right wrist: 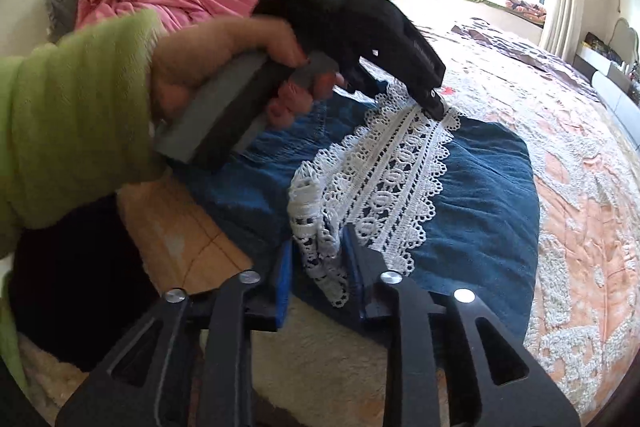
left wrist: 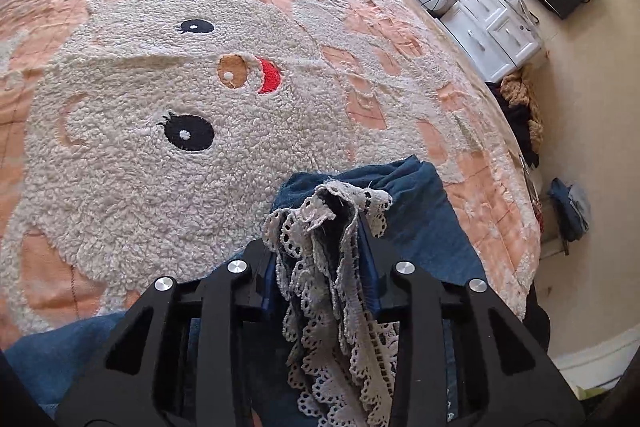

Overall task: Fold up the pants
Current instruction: 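Carry the lace hem with the right gripper and lay it over the pants, then release the lace hem with the right gripper and smooth the folded pants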

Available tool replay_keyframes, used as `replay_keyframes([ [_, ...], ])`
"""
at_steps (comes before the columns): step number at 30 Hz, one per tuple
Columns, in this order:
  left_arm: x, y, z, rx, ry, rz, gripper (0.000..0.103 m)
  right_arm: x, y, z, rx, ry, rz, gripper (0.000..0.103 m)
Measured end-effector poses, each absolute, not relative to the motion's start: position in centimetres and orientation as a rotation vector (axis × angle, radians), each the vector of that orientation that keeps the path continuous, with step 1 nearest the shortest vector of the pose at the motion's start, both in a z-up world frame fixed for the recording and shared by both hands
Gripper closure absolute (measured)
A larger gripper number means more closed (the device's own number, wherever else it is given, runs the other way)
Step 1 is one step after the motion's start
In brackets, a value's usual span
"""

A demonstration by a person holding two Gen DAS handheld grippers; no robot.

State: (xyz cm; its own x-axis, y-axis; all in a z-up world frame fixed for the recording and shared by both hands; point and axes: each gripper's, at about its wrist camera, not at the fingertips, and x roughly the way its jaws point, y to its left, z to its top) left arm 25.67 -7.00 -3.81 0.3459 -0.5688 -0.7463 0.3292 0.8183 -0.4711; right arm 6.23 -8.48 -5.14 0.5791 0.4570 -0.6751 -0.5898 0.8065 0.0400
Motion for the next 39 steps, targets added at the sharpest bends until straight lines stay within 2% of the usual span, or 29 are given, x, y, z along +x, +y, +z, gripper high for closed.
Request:
replay_keyframes([
  [2, 25.6, -6.3, -3.6, -0.294, 1.068, -0.595, 0.064, 5.9, -9.3, -4.6, -0.147, 0.745, 0.661, 0.062],
  [3, 25.6, -6.0, -3.3, -0.305, 1.063, -0.597, 0.061, 5.7, -9.7, -4.4, -0.128, 0.744, 0.667, 0.060],
  [5, 25.2, -5.5, -2.5, -0.293, 1.042, -0.577, 0.045, 5.5, -10.8, -3.7, -0.085, 0.742, 0.669, 0.060],
  [9, 23.8, -4.4, -0.6, -0.236, 0.996, -0.528, 0.038, 6.0, -12.9, -2.7, -0.008, 0.731, 0.613, 0.059],
  [11, 22.5, -4.1, 0.2, -0.193, 0.976, -0.499, 0.028, 6.6, -13.3, -2.8, 0.007, 0.743, 0.576, 0.059],
  [14, 20.5, -3.5, 0.4, -0.111, 0.950, -0.427, 0.027, 7.1, -12.8, -3.5, 0.001, 0.790, 0.562, 0.062],
  [15, 19.9, -3.4, 0.3, -0.090, 0.947, -0.407, 0.027, 7.3, -12.3, -3.9, -0.018, 0.804, 0.570, 0.071],
  [17, 18.7, -3.4, 0.0, -0.062, 0.942, -0.388, 0.027, 7.5, -10.9, -4.5, -0.063, 0.824, 0.588, 0.077],
  [20, 17.2, -4.3, -0.5, 0.000, 0.918, -0.384, 0.028, 6.9, -10.0, -5.0, -0.121, 0.811, 0.582, 0.077],
  [22, 17.1, -5.0, -1.3, 0.027, 0.931, -0.368, 0.033, 6.9, -10.2, -5.1, -0.104, 0.816, 0.579, 0.077],
  [28, 17.4, -5.5, -3.4, 0.038, 0.952, -0.335, 0.033, 6.6, -11.1, -4.6, -0.058, 0.824, 0.585, 0.076],
  [31, 16.6, -4.4, -1.9, -0.011, 0.932, -0.337, 0.033, 6.2, -11.7, -3.7, -0.025, 0.806, 0.586, 0.072],
  [35, 14.5, -3.3, 0.8, -0.036, 0.873, -0.330, 0.032, 5.2, -12.8, -2.4, -0.002, 0.765, 0.562, 0.056],
  [37, 13.5, -2.7, 2.0, -0.047, 0.851, -0.324, 0.030, 5.1, -12.9, -1.7, 0.002, 0.751, 0.556, 0.055],
  [39, 12.6, -1.9, 3.0, -0.061, 0.835, -0.304, 0.028, 5.0, -13.0, -1.2, 0.001, 0.741, 0.541, 0.047],
])
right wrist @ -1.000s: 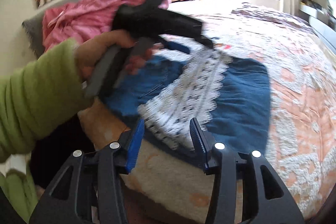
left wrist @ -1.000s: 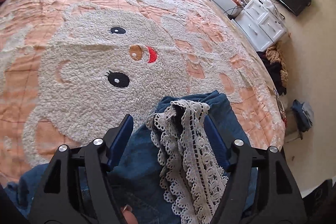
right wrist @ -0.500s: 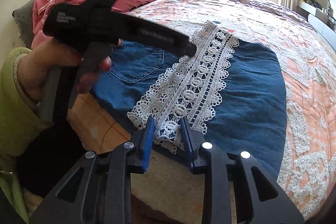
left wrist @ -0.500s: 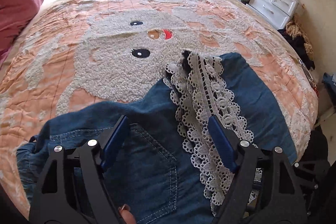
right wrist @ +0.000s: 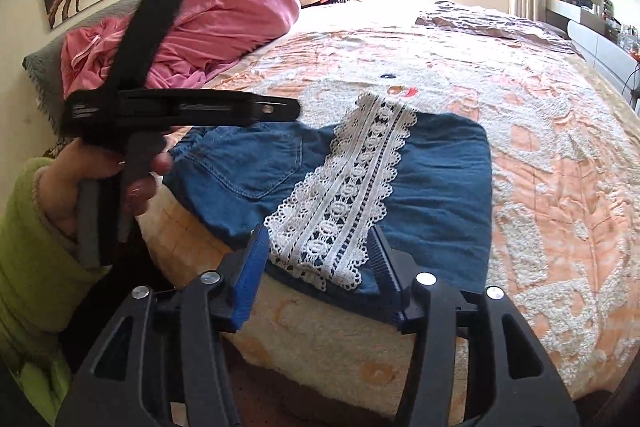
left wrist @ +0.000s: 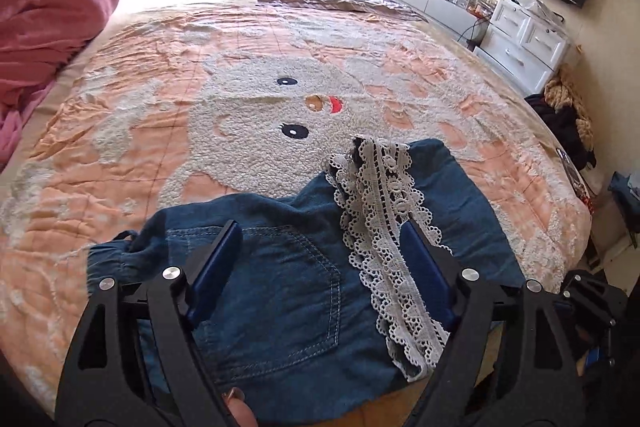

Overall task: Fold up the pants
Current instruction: 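Release the lace hem with the right gripper and smooth the folded pants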

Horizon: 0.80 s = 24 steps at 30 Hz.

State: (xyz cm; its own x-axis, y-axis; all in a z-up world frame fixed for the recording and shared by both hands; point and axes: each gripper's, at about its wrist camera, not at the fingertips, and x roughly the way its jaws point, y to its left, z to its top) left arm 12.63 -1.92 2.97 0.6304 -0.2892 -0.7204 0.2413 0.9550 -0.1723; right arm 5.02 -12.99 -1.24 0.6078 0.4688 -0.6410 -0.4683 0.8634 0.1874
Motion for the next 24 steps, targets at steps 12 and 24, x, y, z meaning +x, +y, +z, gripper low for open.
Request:
replay_keyframes([
  [12, 8.1, 2.9, 5.1, -0.036, 0.777, -0.128, 0.015, 6.1, -12.0, 0.8, -0.020, 0.708, 0.510, 0.029],
  [24, 6.4, 7.1, 2.7, -0.096, 0.829, -0.067, 0.010, 10.3, -7.9, 2.9, -0.087, 0.693, 0.537, 0.024],
])
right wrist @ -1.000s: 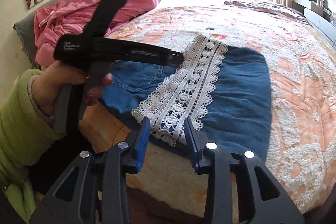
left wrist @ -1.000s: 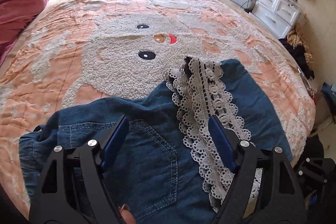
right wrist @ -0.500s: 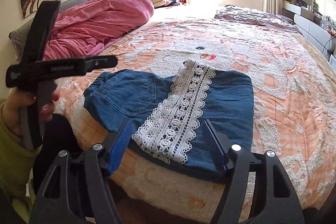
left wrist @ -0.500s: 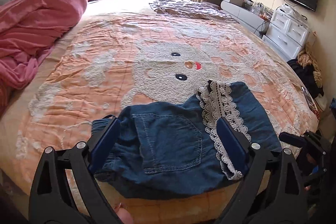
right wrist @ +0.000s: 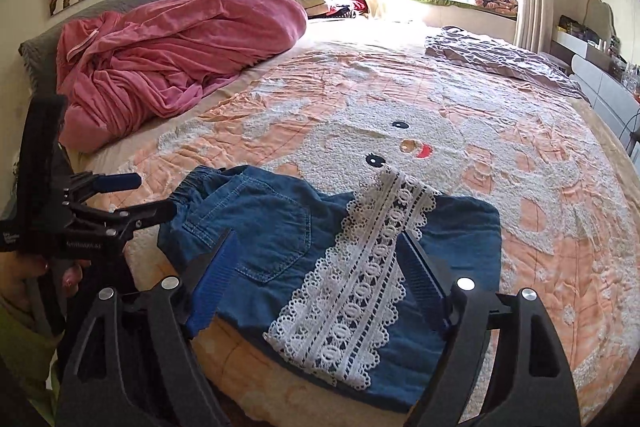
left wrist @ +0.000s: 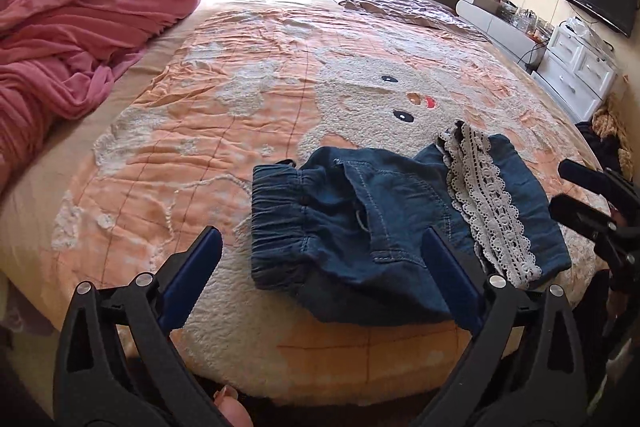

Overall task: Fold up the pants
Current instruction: 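Release the lace hem with the right gripper and smooth the folded pants, then grasp the elastic waistband edge with the left gripper and lift it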

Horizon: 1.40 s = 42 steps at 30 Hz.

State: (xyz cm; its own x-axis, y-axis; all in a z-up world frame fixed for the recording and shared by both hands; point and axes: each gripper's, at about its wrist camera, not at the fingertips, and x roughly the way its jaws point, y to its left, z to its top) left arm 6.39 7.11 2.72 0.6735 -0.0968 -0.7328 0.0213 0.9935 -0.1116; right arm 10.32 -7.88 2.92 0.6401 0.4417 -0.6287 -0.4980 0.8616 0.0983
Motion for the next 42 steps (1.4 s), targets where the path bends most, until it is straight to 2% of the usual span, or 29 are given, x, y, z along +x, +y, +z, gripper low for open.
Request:
replay_keyframes([
  [20, 6.0, 10.7, -2.0, -0.354, 0.932, -0.126, 0.010, 18.7, 4.4, 1.0, -0.234, 0.856, 0.775, 0.023],
  [29, 6.5, 11.0, -3.3, -0.430, 0.923, -0.156, 0.010, 21.9, 11.0, -2.1, -0.279, 1.017, 0.935, 0.024],
  [31, 6.6, 11.0, -3.4, -0.435, 0.917, -0.154, 0.010, 22.2, 12.1, -3.3, -0.309, 1.063, 0.957, 0.033],
  [32, 6.7, 11.0, -3.5, -0.440, 0.914, -0.152, 0.010, 22.3, 12.7, -4.0, -0.322, 1.085, 0.977, 0.047],
  [35, 7.0, 11.2, -3.8, -0.456, 0.909, -0.147, 0.010, 22.1, 12.6, -4.8, -0.297, 1.083, 0.993, 0.058],
  [36, 7.1, 11.3, -3.9, -0.459, 0.904, -0.147, 0.010, 22.3, 12.1, -4.6, -0.264, 1.083, 0.996, 0.065],
  [39, 7.3, 11.1, -3.6, -0.461, 0.889, -0.150, 0.010, 22.7, 9.6, -3.0, -0.144, 1.053, 1.042, 0.073],
  [42, 7.4, 10.8, -3.1, -0.486, 0.874, -0.187, 0.010, 22.7, 6.4, -1.1, -0.035, 1.008, 1.083, 0.073],
])
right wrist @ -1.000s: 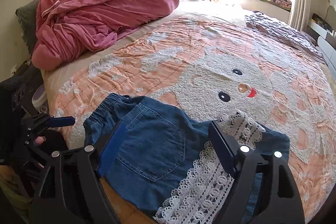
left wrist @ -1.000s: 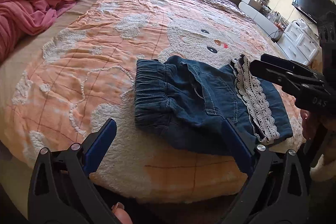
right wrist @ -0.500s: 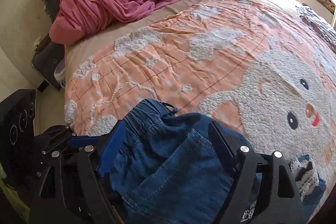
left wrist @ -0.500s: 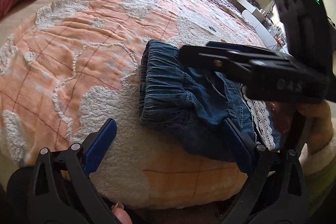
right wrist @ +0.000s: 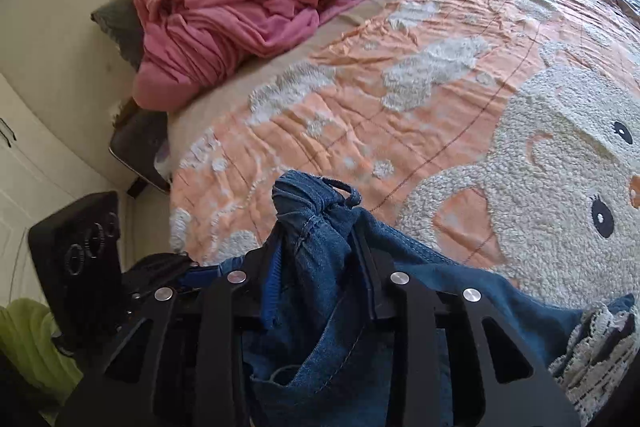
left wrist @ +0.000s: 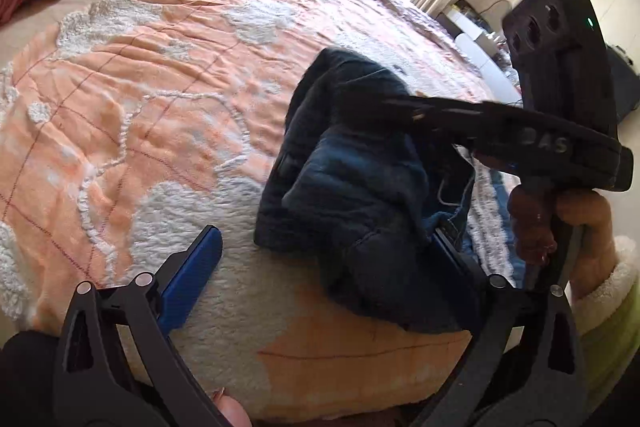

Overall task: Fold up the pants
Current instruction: 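Grasp the elastic waistband edge with the left gripper and lift it, then fold the waistband with the left gripper over onto the lace hems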

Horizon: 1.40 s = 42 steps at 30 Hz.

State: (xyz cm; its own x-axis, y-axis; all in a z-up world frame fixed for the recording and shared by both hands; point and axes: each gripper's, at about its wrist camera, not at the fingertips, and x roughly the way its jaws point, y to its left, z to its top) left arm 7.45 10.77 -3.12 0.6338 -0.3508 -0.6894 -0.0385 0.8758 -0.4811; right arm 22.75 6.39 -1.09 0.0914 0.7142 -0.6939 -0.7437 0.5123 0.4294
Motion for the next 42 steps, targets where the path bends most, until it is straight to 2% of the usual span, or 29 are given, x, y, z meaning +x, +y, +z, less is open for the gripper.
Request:
replay_keyframes([
  [4, 8.0, 9.0, -2.0, -0.522, 0.866, -0.284, 0.019, 22.5, 2.2, 1.3, 0.039, 0.936, 1.115, 0.073],
  [5, 8.1, 8.4, -1.7, -0.525, 0.866, -0.309, 0.028, 22.4, 1.3, 1.8, 0.044, 0.918, 1.117, 0.073],
  [8, 8.7, 6.2, -0.5, -0.529, 0.866, -0.389, 0.047, 22.1, -1.8, 2.9, 0.058, 0.867, 1.104, 0.073],
  [14, 9.5, 1.1, 1.6, -0.435, 0.861, -0.433, 0.061, 21.6, -7.8, 3.7, 0.096, 0.800, 1.058, 0.073],
  [19, 9.8, -3.1, 2.2, -0.341, 0.854, -0.435, 0.061, 21.2, -12.0, 3.2, 0.117, 0.762, 1.034, 0.072],
  [22, 9.4, -5.7, 2.2, -0.238, 0.823, -0.415, 0.061, 21.4, -14.6, 2.3, 0.169, 0.789, 0.991, 0.062],
  [23, 9.4, -6.3, 2.0, -0.199, 0.808, -0.399, 0.060, 21.5, -15.7, 1.8, 0.202, 0.813, 0.965, 0.050],
  [24, 9.4, -6.7, 1.9, -0.174, 0.802, -0.393, 0.059, 21.4, -16.7, 1.4, 0.230, 0.821, 0.945, 0.042],
  [26, 9.0, -7.2, 1.3, -0.167, 0.794, -0.425, 0.057, 21.0, -18.7, 0.6, 0.276, 0.837, 0.904, 0.040],
  [29, 8.4, -8.6, 1.1, -0.131, 0.768, -0.472, 0.054, 20.5, -20.6, -0.6, 0.336, 0.893, 0.833, 0.030],
  [33, 6.7, -11.0, 1.0, -0.045, 0.727, -0.548, 0.050, 20.6, -21.6, -1.8, 0.423, 0.966, 0.791, 0.025],
  [37, 5.0, -14.1, -0.7, 0.109, 0.763, -0.609, 0.043, 21.2, -20.8, -2.8, 0.472, 1.035, 0.764, 0.021],
  [41, 3.8, -14.5, -1.0, 0.153, 0.758, -0.615, 0.042, 21.6, -19.1, -4.1, 0.419, 1.113, 0.697, 0.022],
  [42, 3.6, -14.2, -0.5, 0.126, 0.758, -0.629, 0.041, 21.5, -18.8, -4.4, 0.399, 1.126, 0.682, 0.035],
])
